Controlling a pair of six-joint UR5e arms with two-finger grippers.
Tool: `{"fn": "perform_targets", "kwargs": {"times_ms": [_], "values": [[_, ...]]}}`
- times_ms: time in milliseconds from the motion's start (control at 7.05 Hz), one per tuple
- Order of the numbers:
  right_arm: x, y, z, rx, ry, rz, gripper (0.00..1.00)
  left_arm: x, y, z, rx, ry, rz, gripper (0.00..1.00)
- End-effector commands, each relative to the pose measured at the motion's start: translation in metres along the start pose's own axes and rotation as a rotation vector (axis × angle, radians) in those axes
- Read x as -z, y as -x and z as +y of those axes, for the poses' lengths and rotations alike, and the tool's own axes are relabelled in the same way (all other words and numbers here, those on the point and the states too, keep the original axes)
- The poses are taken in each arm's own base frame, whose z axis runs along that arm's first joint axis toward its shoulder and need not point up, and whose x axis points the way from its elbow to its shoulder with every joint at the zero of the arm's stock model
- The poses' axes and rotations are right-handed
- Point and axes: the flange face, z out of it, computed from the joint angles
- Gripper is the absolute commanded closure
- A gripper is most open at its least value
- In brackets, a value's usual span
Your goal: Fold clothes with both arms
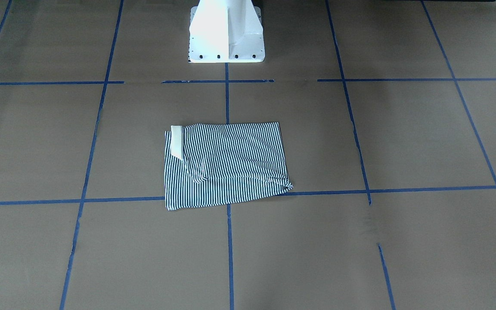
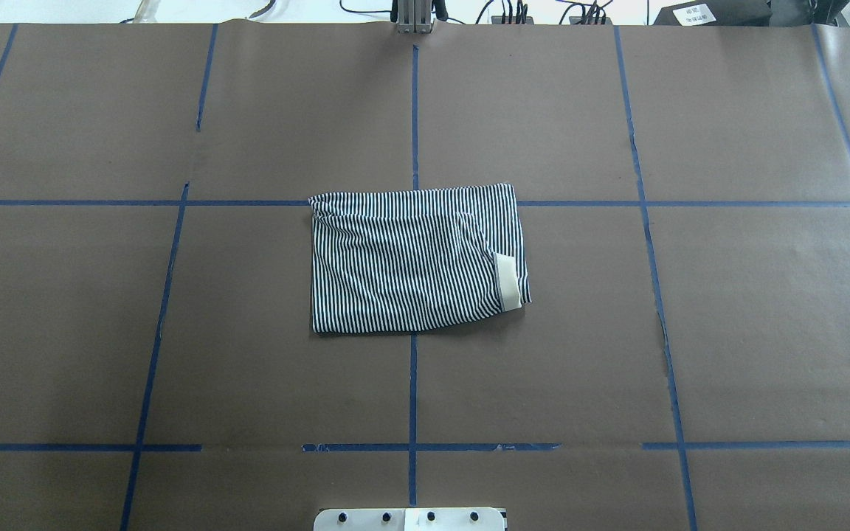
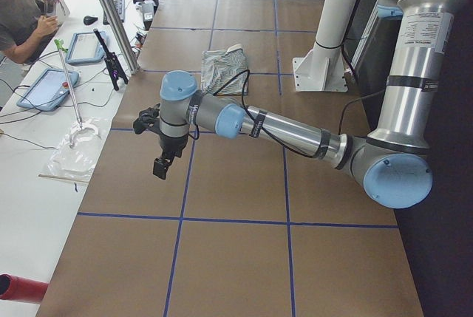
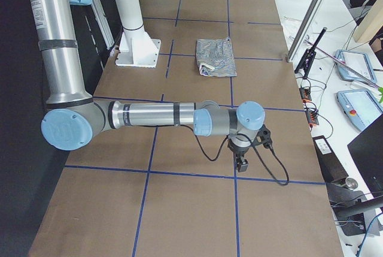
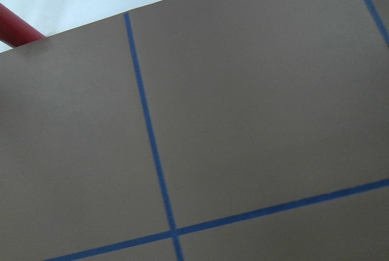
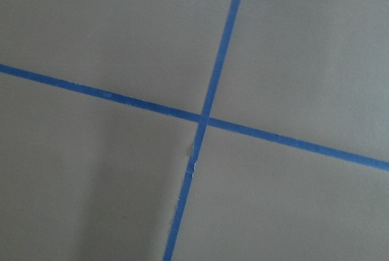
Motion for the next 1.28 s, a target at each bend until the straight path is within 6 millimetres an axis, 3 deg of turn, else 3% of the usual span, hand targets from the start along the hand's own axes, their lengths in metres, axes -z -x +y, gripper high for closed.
{"fn": "perform_targets", "kwargs": {"times_ms": [0,284,426,568,851,1135], "values": [[-0.003,-0.011,0.039,-0.038,-0.005,-0.007,0.00,-0.020,0.017,0.032,-0.001,0.056,0.008,0.00],[-0.007,-0.012,0.045,-0.047,0.001,-0.009,0.00,-0.033,0.025,0.033,-0.072,-0.035,-0.001,0.00],[-0.008,-0.013,0.047,-0.051,0.003,-0.010,0.00,-0.063,0.043,0.053,-0.041,0.019,0.000,0.00],[-0.006,-0.011,0.045,-0.052,-0.001,-0.013,0.00,-0.083,0.051,0.061,-0.021,0.059,0.010,0.00],[-0.004,-0.009,0.043,-0.050,-0.005,-0.017,0.00,-0.083,0.048,0.072,0.048,0.160,0.032,0.00],[-0.004,-0.004,0.041,-0.059,-0.021,-0.070,0.00,-0.055,0.028,0.069,0.086,0.200,0.061,0.00]]}}
